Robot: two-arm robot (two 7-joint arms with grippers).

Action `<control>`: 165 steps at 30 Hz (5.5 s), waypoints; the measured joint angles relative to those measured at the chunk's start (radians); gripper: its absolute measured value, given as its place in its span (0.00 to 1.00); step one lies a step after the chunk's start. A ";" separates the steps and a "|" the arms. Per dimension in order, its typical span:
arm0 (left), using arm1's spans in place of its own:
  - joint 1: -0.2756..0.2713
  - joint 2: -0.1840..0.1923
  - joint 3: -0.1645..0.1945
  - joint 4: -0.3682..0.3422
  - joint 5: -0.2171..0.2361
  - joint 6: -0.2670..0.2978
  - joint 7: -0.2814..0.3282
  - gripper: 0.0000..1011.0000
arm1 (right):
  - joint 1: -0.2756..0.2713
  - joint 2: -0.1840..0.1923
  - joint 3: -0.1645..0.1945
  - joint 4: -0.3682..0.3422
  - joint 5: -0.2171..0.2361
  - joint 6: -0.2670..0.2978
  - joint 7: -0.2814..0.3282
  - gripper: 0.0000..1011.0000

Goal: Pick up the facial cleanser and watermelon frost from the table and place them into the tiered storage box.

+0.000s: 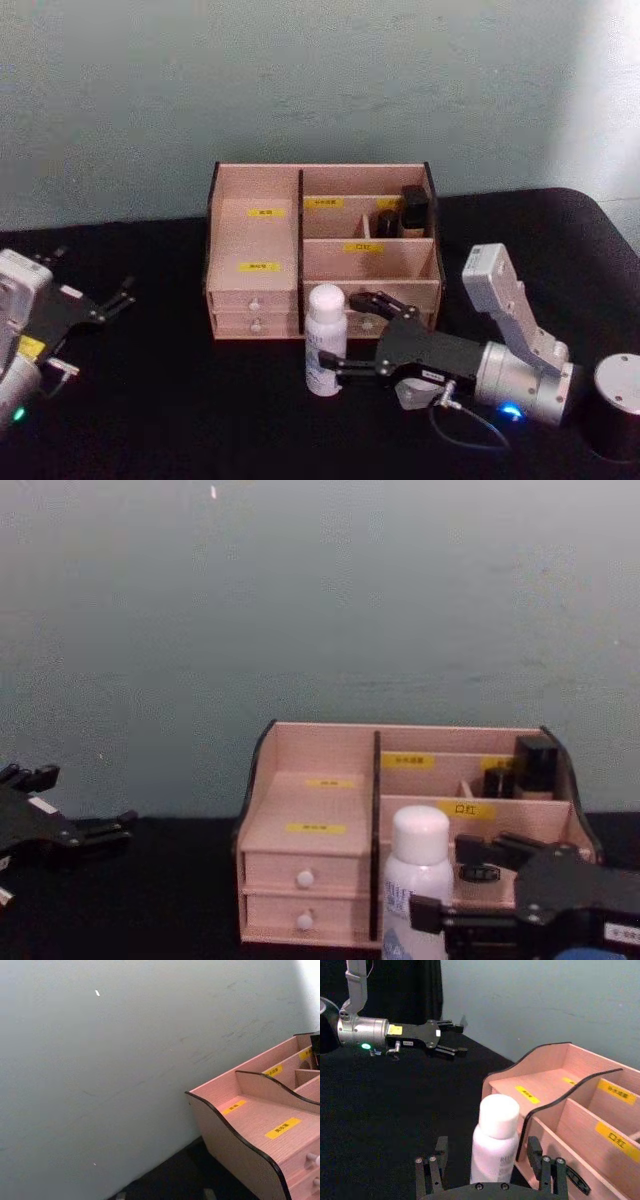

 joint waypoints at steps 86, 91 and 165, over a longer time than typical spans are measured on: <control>0.000 0.000 0.000 0.000 0.000 0.000 0.000 0.99 | 0.080 -0.070 -0.041 0.116 -0.022 0.030 -0.018 0.58; 0.000 0.000 0.000 0.000 0.000 0.000 0.000 0.99 | 0.069 -0.059 -0.035 0.095 -0.025 0.007 -0.009 0.58; 0.000 0.000 0.000 0.000 0.000 0.000 0.000 0.99 | 0.360 -0.276 0.076 0.442 -0.190 -0.021 -0.169 0.58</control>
